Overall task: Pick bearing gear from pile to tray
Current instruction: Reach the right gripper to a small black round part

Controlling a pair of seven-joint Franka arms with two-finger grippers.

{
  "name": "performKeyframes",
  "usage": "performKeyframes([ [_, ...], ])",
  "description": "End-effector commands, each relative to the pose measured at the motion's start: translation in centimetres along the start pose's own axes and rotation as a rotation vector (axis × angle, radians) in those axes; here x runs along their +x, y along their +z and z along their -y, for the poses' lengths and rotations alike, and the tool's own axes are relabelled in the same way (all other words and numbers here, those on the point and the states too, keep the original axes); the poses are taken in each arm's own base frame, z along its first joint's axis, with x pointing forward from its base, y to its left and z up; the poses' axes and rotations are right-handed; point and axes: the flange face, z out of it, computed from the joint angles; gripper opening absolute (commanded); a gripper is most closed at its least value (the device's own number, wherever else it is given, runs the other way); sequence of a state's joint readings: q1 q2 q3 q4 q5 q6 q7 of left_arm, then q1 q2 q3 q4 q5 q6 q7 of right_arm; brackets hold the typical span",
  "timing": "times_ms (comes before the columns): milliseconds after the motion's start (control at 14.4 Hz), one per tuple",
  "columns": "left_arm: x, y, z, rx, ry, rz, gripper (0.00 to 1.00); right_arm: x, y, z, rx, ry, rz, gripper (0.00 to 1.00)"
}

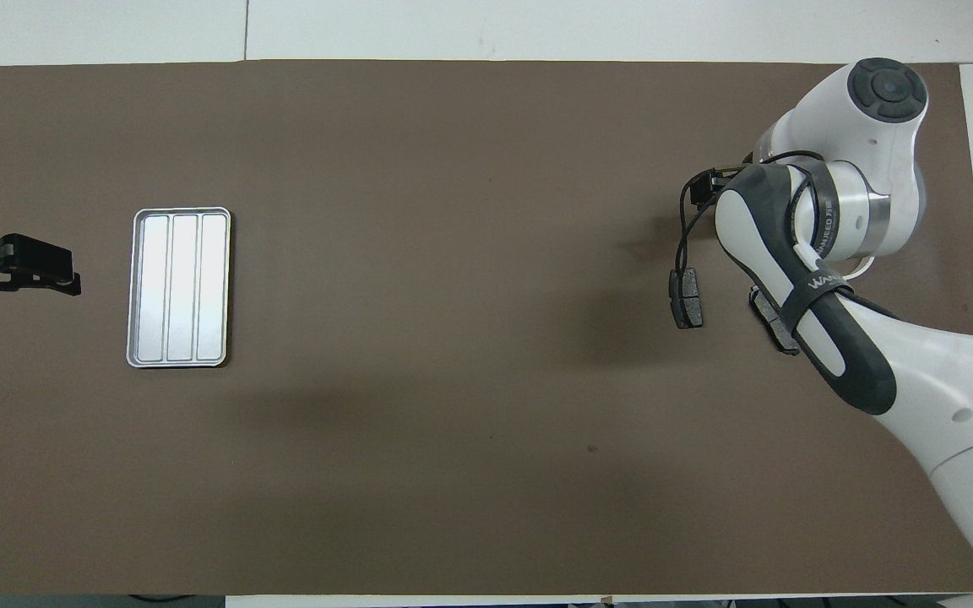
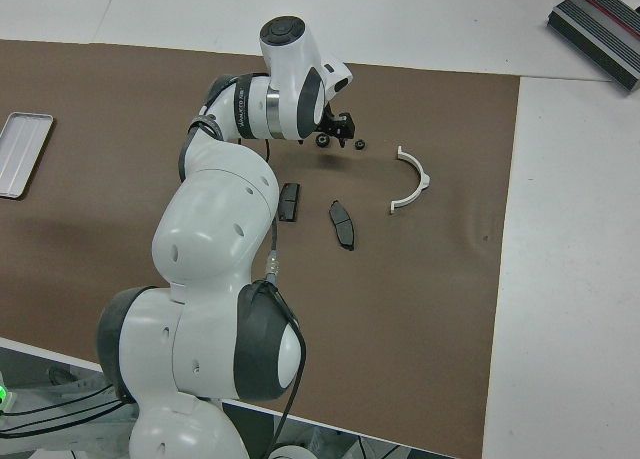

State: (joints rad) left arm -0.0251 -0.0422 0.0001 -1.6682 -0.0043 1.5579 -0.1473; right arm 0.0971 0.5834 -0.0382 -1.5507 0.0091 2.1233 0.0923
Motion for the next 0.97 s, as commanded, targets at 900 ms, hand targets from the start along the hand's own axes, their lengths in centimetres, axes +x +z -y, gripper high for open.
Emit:
performKeyframes([
  [900,-0.9,-0.1,0.0,-0.013,0.009,-0.011,1.00,1.8,2.2,0.0,-0.024,0.092,-0.070,0.88],
])
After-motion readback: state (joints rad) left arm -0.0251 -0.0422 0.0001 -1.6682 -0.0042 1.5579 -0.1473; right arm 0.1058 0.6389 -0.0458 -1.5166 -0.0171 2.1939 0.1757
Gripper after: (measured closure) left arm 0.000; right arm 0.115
